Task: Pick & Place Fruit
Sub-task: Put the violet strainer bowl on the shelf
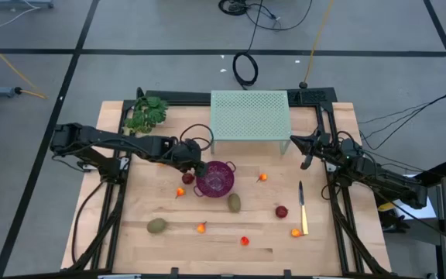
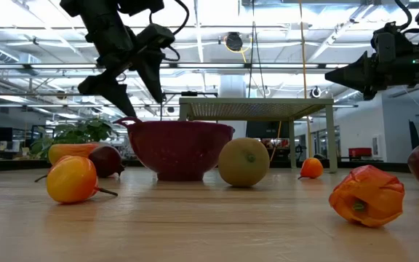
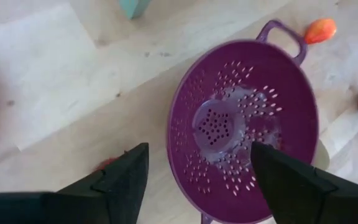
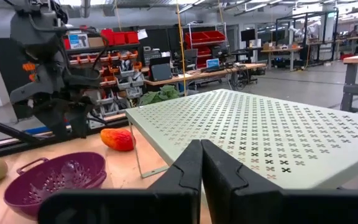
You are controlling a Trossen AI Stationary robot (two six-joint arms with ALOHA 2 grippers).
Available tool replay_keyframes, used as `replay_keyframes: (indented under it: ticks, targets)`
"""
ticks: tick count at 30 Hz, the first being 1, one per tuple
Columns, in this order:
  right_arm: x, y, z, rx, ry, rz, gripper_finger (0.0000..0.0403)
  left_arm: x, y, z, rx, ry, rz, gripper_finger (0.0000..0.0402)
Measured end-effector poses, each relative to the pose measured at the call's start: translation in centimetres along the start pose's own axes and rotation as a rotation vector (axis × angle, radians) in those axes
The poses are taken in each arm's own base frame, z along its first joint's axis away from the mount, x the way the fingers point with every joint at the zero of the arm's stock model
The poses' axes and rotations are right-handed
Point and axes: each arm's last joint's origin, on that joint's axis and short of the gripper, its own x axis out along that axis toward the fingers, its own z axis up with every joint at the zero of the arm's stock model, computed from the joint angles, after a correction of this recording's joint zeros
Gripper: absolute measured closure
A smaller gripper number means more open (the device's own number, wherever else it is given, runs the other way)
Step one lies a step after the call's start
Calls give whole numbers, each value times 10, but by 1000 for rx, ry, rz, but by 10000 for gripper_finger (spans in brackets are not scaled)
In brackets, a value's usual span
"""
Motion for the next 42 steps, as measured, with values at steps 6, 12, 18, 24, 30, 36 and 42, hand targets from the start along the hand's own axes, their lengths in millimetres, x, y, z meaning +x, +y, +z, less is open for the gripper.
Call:
replay_keyframes:
  ticks: [6, 12, 18, 24, 30, 36, 42]
  targets:
    - [0, 0, 0, 1, -1, 1, 403, 19, -2, -9, -19, 49, 45, 139]
    - [0, 0, 0, 2, -1, 1, 403, 38, -2, -14, -47, 99, 84, 153]
    - [0, 0, 0, 2, 0, 1, 403, 44, -2, -15, -46, 129, 81, 156]
    - [0, 0, 0, 2, 0, 1, 403, 43, -3, -14, -23, 114, 69, 177]
    - [0, 0, 0, 2, 0, 1, 403, 47, -4, -14, 12, 113, 62, 214]
    - [0, 0, 0, 2, 0, 1, 403, 50, -3, -14, 18, 116, 68, 244]
    - [0, 0, 0, 2, 0, 1, 403, 50, -3, -14, 15, 117, 69, 296]
